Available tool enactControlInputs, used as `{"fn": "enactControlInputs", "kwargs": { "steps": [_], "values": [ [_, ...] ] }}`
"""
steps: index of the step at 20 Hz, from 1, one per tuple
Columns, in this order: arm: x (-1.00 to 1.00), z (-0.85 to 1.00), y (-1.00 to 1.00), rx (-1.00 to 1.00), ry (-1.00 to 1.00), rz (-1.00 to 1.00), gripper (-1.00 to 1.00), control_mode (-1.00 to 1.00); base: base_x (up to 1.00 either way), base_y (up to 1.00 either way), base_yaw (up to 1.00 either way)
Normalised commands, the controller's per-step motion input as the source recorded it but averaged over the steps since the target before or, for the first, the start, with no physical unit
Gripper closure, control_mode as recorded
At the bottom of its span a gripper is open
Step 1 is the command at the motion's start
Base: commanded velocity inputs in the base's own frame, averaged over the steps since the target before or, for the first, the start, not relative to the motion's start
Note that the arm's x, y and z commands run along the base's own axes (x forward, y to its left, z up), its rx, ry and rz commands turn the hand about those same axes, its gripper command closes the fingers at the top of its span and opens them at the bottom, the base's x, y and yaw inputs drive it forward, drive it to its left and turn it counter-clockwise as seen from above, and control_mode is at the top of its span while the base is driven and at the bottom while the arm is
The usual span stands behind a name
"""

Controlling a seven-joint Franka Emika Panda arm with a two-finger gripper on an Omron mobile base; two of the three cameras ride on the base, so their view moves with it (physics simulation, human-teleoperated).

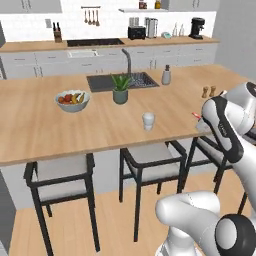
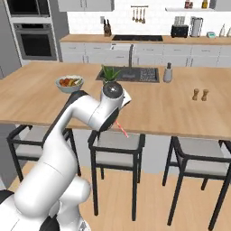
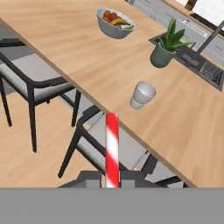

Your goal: Take a straw from the drawer in front and place it inside the glass cup on the dining counter.

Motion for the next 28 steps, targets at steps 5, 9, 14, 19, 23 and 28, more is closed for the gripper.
{"fn": "enactControlInputs", "kwargs": {
  "steps": [5, 9, 14, 19, 23, 28],
  "values": [
    [0.0, 0.0, 0.0, 0.0, 0.0, 0.0, 1.0, 1.0, 0.45, -0.74, 0.47],
    [0.0, 0.0, 0.0, 0.0, 0.0, 0.0, 1.0, 1.0, 0.55, -0.64, 0.34],
    [0.0, 0.0, 0.0, 0.0, 0.0, 0.0, 1.0, 1.0, 0.49, -0.12, 0.09],
    [0.0, 0.0, 0.0, 0.0, 0.0, 0.0, 1.0, 1.0, 0.33, 0.0, -0.09],
    [0.0, 0.0, 0.0, 0.0, 0.0, 0.0, 1.0, 1.0, 0.29, 0.1, -0.19],
    [0.0, 0.0, 0.0, 0.0, 0.0, 0.0, 1.0, 1.0, 0.33, 0.28, -0.19]
  ]
}}
